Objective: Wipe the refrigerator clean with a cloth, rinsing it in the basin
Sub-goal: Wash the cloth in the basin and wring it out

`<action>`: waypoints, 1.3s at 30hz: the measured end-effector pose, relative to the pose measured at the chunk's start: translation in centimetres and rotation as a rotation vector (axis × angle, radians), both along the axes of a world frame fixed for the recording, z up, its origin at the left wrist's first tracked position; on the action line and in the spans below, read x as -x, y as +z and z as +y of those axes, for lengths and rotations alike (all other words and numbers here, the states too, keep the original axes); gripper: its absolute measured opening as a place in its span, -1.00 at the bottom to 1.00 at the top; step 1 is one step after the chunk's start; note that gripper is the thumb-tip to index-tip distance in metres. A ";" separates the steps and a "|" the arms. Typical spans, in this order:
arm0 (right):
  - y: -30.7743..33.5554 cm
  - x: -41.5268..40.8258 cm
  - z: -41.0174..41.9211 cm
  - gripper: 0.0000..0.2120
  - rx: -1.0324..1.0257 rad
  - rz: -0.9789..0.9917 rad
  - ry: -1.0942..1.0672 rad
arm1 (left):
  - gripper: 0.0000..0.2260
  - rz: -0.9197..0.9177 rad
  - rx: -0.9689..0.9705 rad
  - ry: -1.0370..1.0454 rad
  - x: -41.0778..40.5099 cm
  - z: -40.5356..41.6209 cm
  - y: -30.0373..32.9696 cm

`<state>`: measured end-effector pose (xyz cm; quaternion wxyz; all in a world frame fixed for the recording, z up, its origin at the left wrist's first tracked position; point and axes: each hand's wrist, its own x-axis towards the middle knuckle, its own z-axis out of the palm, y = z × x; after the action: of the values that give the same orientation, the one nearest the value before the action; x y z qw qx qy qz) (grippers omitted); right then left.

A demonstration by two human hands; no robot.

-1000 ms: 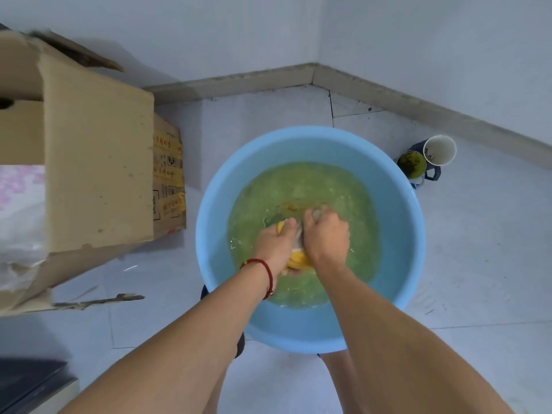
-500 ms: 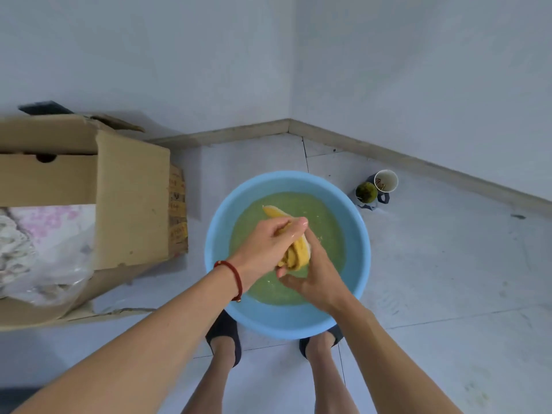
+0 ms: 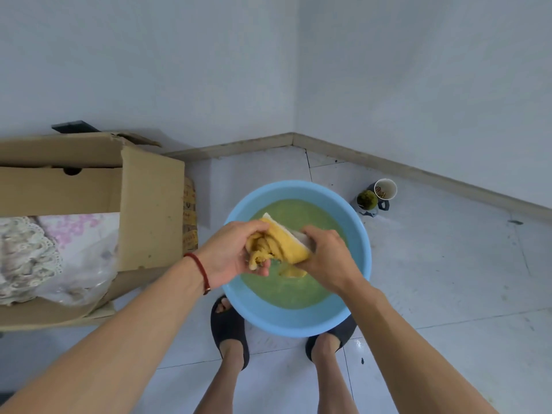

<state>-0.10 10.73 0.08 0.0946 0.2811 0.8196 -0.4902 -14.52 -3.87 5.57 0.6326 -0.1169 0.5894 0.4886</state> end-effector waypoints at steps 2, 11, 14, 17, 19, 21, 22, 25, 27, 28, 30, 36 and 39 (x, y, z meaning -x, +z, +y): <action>0.1 -0.2 0.8 -0.66 0.084 -0.041 -0.094 | -0.76 0.136 0.100 -0.060 -0.5 -0.8 -0.9; 3.5 -0.7 2.1 -0.55 0.890 -0.019 -0.300 | -0.18 0.354 -0.144 -0.545 -3.1 0.6 -3.6; 4.4 -1.4 2.9 -0.63 1.026 0.012 -0.209 | -0.47 0.613 -0.107 -0.538 -3.2 2.2 -4.2; 4.1 -1.7 4.3 -0.67 1.003 0.020 -0.421 | -0.70 1.091 -0.156 -0.727 -2.9 3.0 -3.5; 3.4 -1.8 4.3 -0.42 1.060 -0.030 -0.600 | -0.81 1.353 -0.326 -0.781 -2.7 3.8 -2.9; 3.1 -1.8 3.1 -0.25 1.299 -0.098 -0.452 | -0.75 1.562 -0.472 -0.882 -2.6 4.5 -2.9; 2.9 -1.9 2.4 -0.20 1.422 -0.125 -0.360 | -0.73 1.599 -0.502 -0.920 -2.2 4.7 -2.7; 2.7 -1.8 2.4 -0.24 1.354 -0.166 -0.190 | -0.74 1.658 -0.487 -1.022 -1.0 4.5 -3.0; 2.8 -1.2 2.7 -0.54 0.977 -0.166 -0.041 | -0.69 1.654 -0.429 -1.142 -0.1 4.0 -4.2; 2.5 -0.7 2.6 -0.67 0.742 -0.183 0.060 | -0.68 1.581 -0.347 -1.239 0.1 3.9 -4.7; 1.7 0.0 2.2 -0.73 0.253 -0.219 0.260 | -0.76 1.363 -0.126 -1.347 -0.1 4.3 -5.0; -1.7 -0.4 1.6 -0.61 -0.542 0.006 0.578 | -0.87 0.248 0.062 -0.870 -0.4 5.4 -3.8; -2.4 -0.9 1.3 -0.60 -0.624 0.179 0.539 | -0.70 -0.126 0.085 -0.755 0.5 5.4 -3.3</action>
<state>0.75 11.98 -2.37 0.0579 0.0283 0.9779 -0.1987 -15.02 1.55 2.26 0.7976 0.0527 0.5707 0.1882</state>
